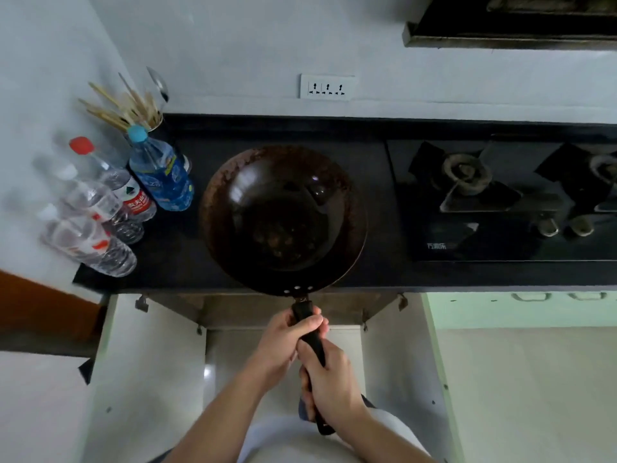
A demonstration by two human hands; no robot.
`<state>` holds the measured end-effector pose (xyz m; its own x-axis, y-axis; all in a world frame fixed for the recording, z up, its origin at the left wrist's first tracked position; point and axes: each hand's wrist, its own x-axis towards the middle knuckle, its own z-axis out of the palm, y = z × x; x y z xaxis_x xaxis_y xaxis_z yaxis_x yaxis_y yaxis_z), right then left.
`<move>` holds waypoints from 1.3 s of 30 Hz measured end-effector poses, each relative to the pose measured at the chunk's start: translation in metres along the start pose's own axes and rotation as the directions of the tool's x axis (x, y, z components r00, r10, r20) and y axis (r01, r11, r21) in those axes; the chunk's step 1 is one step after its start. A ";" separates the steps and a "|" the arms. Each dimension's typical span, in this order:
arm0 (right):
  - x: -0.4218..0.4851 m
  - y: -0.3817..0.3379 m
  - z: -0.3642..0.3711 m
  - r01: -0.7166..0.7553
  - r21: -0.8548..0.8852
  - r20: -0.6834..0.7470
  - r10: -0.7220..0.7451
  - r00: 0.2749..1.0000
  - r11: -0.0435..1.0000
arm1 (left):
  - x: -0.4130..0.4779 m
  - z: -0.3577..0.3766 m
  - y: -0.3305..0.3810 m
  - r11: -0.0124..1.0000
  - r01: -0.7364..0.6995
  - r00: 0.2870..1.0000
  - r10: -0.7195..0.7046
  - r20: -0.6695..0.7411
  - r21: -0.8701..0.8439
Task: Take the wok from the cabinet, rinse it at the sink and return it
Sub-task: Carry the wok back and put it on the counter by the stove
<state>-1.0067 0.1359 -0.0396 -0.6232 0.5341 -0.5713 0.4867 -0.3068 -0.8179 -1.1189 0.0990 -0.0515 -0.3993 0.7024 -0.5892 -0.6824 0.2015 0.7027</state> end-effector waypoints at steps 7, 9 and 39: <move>0.060 -0.044 -0.016 0.037 -0.046 0.002 -0.037 0.999 0.998 | 0.058 0.012 0.048 0.999 -0.023 1.000 0.023 -0.019 0.032; 0.073 -0.053 -0.017 0.025 -0.058 -0.017 -0.026 1.000 0.998 | 0.070 0.010 0.058 0.999 -0.010 1.000 0.012 -0.028 0.040; 0.157 -0.105 0.009 -0.071 0.008 -0.211 0.071 0.975 0.997 | 0.175 -0.022 0.118 0.953 0.190 0.961 -0.229 0.152 0.236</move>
<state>-1.1612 0.2448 -0.0437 -0.4434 0.6652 -0.6007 0.5252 -0.3502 -0.7756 -1.2828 0.2308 -0.0804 -0.1346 0.7326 -0.6672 -0.5816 0.4868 0.6517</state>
